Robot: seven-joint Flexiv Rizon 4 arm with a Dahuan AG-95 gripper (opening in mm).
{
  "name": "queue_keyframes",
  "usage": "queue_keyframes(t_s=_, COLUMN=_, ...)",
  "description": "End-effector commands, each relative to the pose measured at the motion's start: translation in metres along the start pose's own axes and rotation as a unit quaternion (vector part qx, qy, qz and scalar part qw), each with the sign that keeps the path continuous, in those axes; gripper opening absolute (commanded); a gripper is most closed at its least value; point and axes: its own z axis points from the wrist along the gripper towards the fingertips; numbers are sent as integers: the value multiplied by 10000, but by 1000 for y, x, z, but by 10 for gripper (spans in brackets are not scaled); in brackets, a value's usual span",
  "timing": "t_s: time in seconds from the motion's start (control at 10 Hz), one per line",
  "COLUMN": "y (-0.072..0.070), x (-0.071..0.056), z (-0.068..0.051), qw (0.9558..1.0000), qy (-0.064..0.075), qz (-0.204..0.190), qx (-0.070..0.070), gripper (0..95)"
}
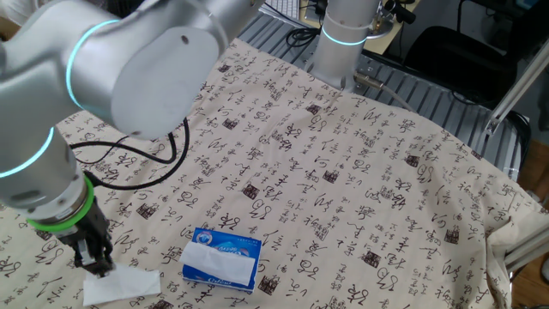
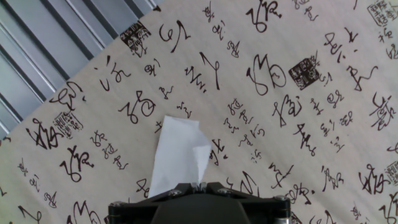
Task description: Pull out a napkin
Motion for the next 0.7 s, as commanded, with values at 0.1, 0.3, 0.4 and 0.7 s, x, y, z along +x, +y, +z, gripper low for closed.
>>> queue_keyframes(t_s=0.1, y=3, x=-5, z=-6, qw=10000, qy=56, qz=-26, qx=-43, gripper=570)
queue_keyframes(t_s=0.3, y=1, x=-5, z=-18, qw=9999, qy=71, qz=-59, qx=-97, gripper=570)
queue_keyframes(t_s=0.4, y=0, x=-4, z=-24, qw=9999, qy=95, qz=-70, qx=-114, gripper=570)
queue_keyframes(t_s=0.7, y=-5, x=0, z=-38, qw=9999, qy=74, qz=-92, qx=-117, gripper=570)
